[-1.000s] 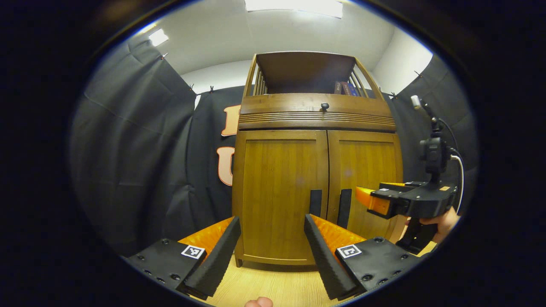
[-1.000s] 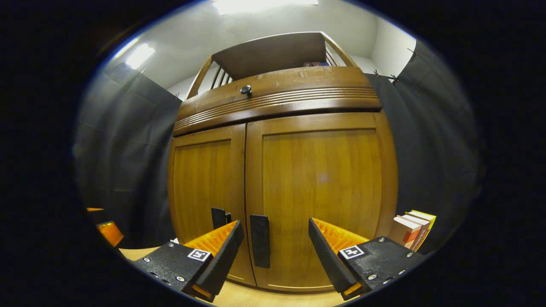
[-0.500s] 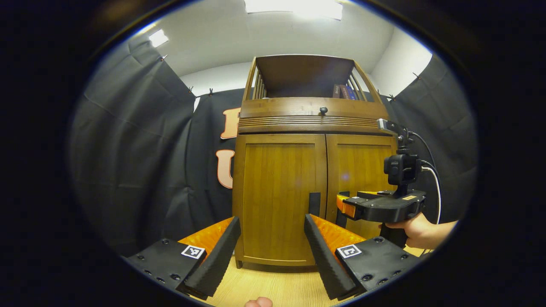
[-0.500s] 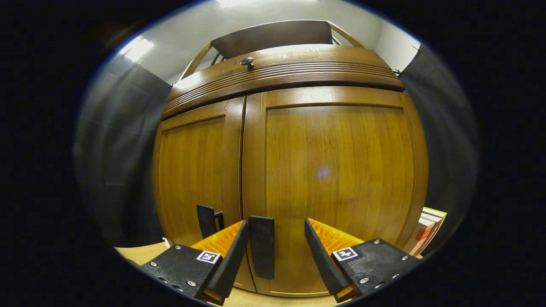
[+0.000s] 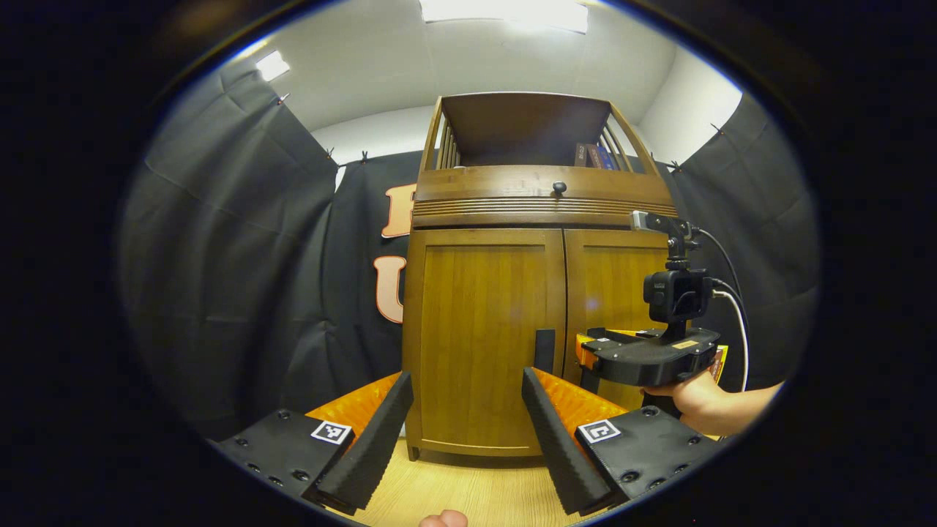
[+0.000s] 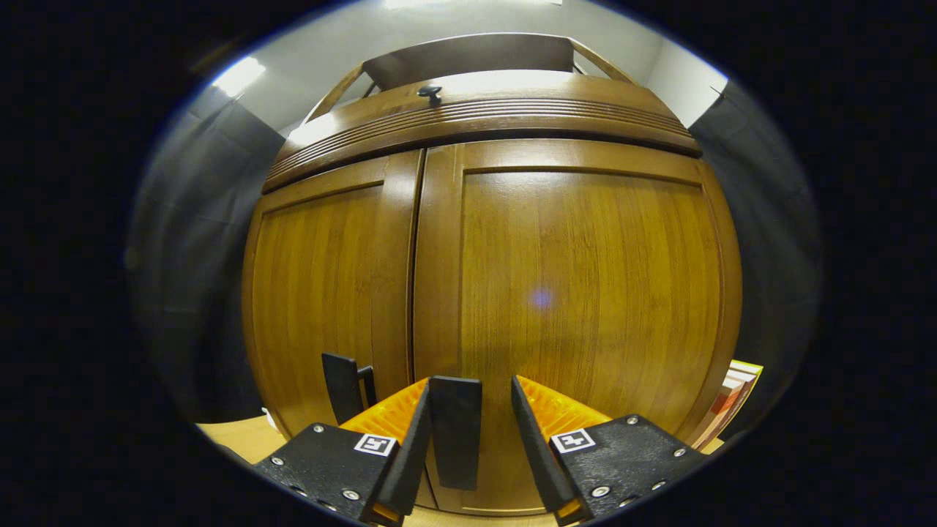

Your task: Open the right door of the double-door shoe cabinet with the right hand, and open the left door with the left hand.

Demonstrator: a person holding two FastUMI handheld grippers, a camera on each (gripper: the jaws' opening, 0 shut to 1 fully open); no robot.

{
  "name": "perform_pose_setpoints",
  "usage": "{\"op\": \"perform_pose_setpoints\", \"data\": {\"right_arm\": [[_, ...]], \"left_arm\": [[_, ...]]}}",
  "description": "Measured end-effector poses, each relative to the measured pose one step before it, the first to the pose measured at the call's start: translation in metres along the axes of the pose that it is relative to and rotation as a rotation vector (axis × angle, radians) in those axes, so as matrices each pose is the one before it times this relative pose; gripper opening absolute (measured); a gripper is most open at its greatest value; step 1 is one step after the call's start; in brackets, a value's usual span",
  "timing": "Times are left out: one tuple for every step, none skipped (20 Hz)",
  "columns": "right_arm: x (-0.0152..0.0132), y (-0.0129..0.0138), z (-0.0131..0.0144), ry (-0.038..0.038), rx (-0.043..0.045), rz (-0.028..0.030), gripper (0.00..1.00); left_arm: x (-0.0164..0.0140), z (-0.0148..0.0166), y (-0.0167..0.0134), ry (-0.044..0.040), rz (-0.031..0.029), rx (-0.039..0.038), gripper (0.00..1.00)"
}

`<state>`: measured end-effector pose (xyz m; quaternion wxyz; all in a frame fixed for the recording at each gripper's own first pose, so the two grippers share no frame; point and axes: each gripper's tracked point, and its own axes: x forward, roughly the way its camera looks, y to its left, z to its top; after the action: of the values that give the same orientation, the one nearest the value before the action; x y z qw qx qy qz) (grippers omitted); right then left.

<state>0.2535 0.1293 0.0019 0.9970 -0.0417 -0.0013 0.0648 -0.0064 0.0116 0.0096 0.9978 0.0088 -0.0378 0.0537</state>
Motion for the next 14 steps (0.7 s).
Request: {"op": "perform_pose_setpoints", "data": {"right_arm": [[0.00196, 0.00555, -0.00310, -0.00292, -0.01063, 0.00316, 0.55], [-0.00252, 0.00172, -0.00195, 0.00073, -0.00517, -0.01298, 0.47], [-0.00081, -0.00054, -0.00148, 0.00333, 0.00463, -0.00694, 0.39], [-0.00113, 0.00036, -0.00290, 0.00431, 0.01947, 0.00056, 0.27], [0.00163, 0.00409, 0.00064, 0.00760, 0.01322, 0.00840, 0.31], [-0.00152, 0.00112, 0.00118, 0.01292, 0.00285, 0.01026, 0.32], [0.00015, 0.00061, -0.00107, 0.01114, 0.00337, 0.00626, 0.31], [-0.00026, 0.00094, 0.00048, 0.00014, 0.00319, 0.00379, 0.24], [0.00059, 0.00071, 0.00033, 0.00094, -0.00070, 0.00323, 0.23], [-0.00014, -0.00044, 0.00041, 0.00250, 0.00275, 0.00215, 0.22], [-0.00146, 0.00024, -0.00065, 0.00751, 0.00866, 0.00149, 0.27], [-0.00066, 0.00047, -0.00010, 0.00613, 0.00779, 0.00276, 0.22], [-0.00165, 0.00023, 0.00064, 0.00314, 0.00256, 0.00474, 0.17], [-0.00158, 0.00076, 0.00196, -0.00055, 0.00171, 0.00425, 0.27]], "left_arm": [[-0.00034, 0.00014, -0.00006, 0.00304, 0.00029, -0.00291, 0.93], [0.00022, 0.00161, 0.00100, -0.00338, 0.00346, 0.00137, 0.93], [0.00013, 0.00126, 0.00079, -0.00638, 0.00390, 0.00513, 0.93], [-0.00059, 0.00008, -0.00033, -0.00078, 0.00146, 0.00846, 0.93], [-0.00036, -0.00022, -0.00030, 0.00101, 0.00021, 0.00638, 0.93], [0.00021, 0.00014, -0.00016, 0.00167, -0.00049, 0.00071, 0.93], [0.00010, 0.00052, -0.00095, -0.00031, -0.00440, -0.00513, 0.96], [0.00022, -0.00065, -0.00031, 0.00081, -0.00509, -0.00733, 1.00], [0.00021, -0.00049, -0.00020, 0.00300, -0.00511, -0.00545, 0.93], [-0.00017, -0.00113, -0.00031, 0.00408, -0.00357, -0.00164, 0.93], [-0.00064, -0.00036, 0.00027, 0.00327, -0.00089, 0.00044, 0.96], [0.00055, -0.00013, -0.00039, 0.00232, -0.00124, 0.00147, 0.93], [0.00042, 0.00013, 0.00002, 0.00243, -0.00049, 0.00127, 0.93], [0.00023, -0.00060, -0.00016, 0.00308, -0.00039, 0.00096, 0.93]]}}
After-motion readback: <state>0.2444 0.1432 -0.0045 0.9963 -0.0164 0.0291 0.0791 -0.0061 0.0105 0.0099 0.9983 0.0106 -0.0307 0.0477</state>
